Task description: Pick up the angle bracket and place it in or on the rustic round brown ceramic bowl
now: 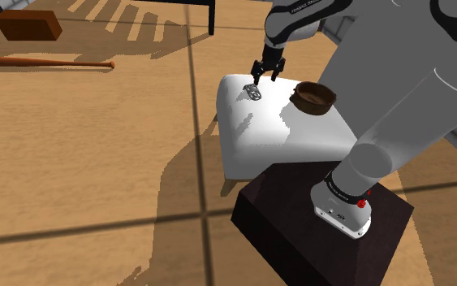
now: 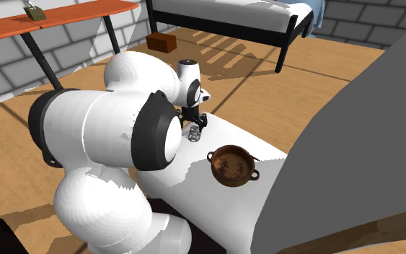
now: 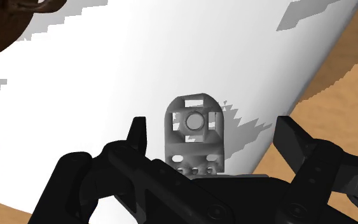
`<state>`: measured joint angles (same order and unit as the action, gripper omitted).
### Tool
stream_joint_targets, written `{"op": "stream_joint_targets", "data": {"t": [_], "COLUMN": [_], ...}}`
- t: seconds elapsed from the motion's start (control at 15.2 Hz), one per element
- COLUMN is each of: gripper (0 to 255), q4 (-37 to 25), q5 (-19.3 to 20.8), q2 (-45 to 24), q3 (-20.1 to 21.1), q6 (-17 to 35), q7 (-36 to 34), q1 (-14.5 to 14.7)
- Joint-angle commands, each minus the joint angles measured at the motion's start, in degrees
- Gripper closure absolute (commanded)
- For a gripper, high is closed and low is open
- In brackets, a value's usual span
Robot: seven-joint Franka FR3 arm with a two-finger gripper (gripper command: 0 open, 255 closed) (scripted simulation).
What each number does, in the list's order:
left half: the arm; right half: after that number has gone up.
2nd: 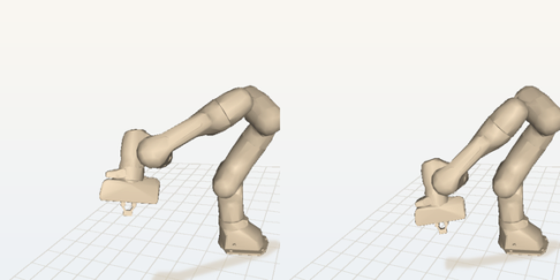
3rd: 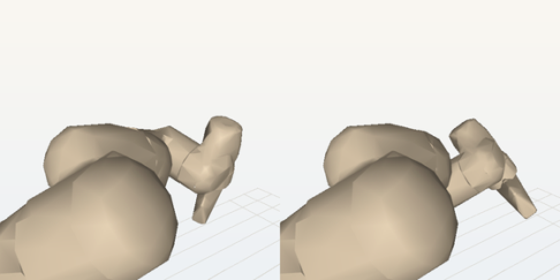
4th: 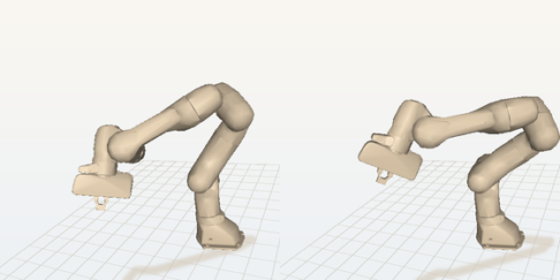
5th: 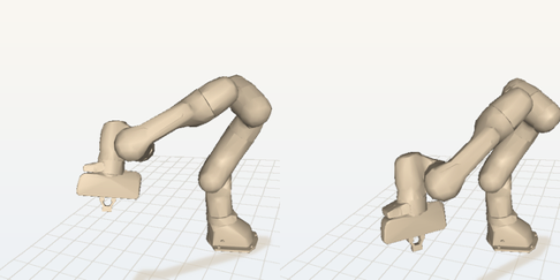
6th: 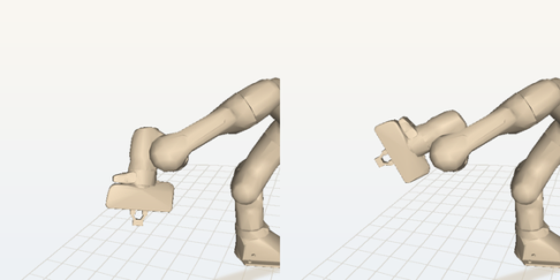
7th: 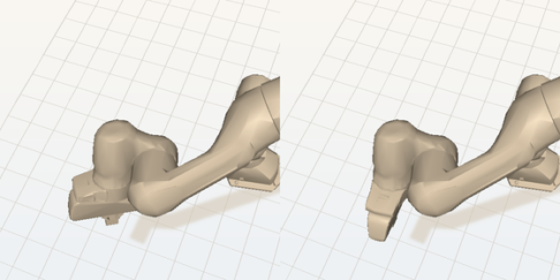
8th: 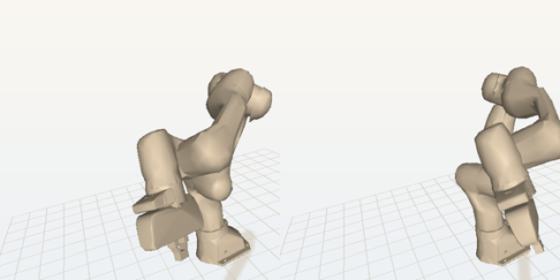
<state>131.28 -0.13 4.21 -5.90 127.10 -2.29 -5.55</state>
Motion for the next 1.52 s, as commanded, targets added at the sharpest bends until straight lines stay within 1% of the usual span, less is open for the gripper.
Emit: {"op": "stream_joint_targets", "data": {"t": [0.0, 0.33, 0.86, 0.92, 1.45], "gripper": [0, 0, 0, 255, 255], "q4": [0.2, 1.9, 1.9, 1.9, 1.9], "q5": [-0.1, -0.4, -0.4, -0.4, -0.4], "q2": [-1.4, -4.0, -4.0, -4.0, -4.0], "q3": [-0.1, -0.1, -0.1, -0.1, -0.1], "q6": [1.6, 5.9, 5.9, 5.9, 5.9], "q7": [0.1, 0.4, 0.4, 0.4, 0.4], "q1": [-0.1, 0.0, 0.0, 0.0, 0.0]}}
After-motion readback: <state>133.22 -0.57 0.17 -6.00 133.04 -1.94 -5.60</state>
